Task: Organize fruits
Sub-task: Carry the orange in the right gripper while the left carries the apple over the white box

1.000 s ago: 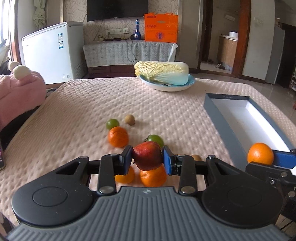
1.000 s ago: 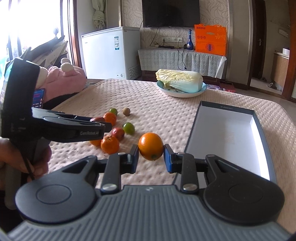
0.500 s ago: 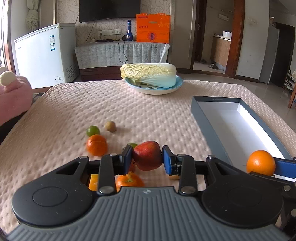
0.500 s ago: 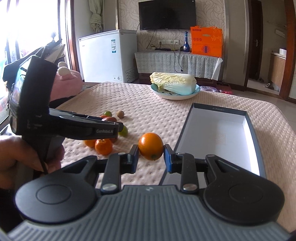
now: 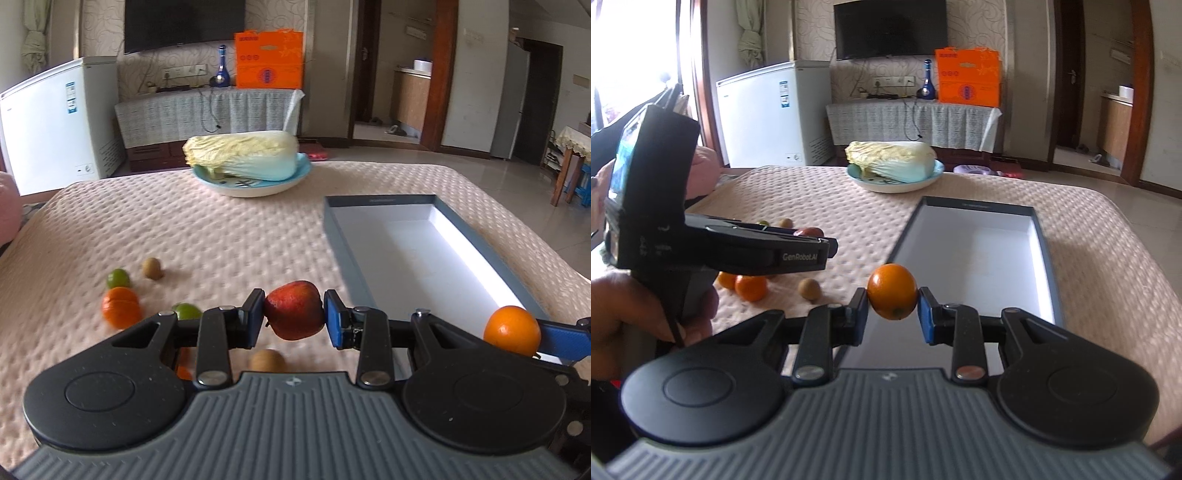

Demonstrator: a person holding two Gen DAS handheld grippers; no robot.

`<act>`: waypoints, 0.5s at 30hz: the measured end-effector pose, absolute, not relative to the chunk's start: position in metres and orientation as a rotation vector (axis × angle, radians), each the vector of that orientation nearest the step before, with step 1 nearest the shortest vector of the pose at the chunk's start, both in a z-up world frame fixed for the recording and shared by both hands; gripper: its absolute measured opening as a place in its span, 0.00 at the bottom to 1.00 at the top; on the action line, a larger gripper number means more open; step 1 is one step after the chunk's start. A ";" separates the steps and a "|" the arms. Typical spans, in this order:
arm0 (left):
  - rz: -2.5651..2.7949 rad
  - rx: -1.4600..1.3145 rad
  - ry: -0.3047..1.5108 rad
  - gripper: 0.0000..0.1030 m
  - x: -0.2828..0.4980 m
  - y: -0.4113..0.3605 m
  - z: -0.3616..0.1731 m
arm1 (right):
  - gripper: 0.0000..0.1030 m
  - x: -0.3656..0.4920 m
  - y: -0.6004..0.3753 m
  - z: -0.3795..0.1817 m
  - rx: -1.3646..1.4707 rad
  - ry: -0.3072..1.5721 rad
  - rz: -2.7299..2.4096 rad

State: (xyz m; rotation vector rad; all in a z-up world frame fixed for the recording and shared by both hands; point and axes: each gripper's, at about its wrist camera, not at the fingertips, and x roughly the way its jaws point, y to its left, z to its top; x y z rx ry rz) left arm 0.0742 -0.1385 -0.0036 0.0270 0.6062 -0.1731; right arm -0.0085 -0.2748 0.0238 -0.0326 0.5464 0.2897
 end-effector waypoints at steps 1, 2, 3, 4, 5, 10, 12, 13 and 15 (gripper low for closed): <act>-0.181 0.028 0.604 0.39 0.074 -0.142 -0.004 | 0.31 -0.008 -0.277 0.023 -0.031 0.549 0.282; -0.188 0.028 0.603 0.39 0.074 -0.146 -0.004 | 0.31 -0.008 -0.280 0.023 -0.029 0.551 0.277; -0.194 0.028 0.602 0.39 0.074 -0.149 -0.004 | 0.31 -0.008 -0.282 0.023 -0.027 0.552 0.272; -0.202 0.027 0.603 0.39 0.075 -0.153 -0.003 | 0.31 -0.008 -0.285 0.022 -0.027 0.553 0.268; -0.209 0.026 0.603 0.39 0.075 -0.157 -0.004 | 0.31 -0.011 -0.286 0.022 -0.028 0.554 0.262; -0.245 0.027 0.605 0.39 0.077 -0.177 -0.006 | 0.31 -0.014 -0.295 0.022 -0.030 0.563 0.235; -0.259 0.028 0.606 0.39 0.078 -0.185 -0.008 | 0.31 -0.015 -0.299 0.021 -0.030 0.571 0.217; -0.266 0.028 0.607 0.39 0.079 -0.190 -0.008 | 0.31 -0.015 -0.302 0.021 -0.029 0.575 0.208; -0.280 0.024 0.610 0.39 0.080 -0.197 -0.010 | 0.31 -0.015 -0.307 0.020 -0.024 0.584 0.190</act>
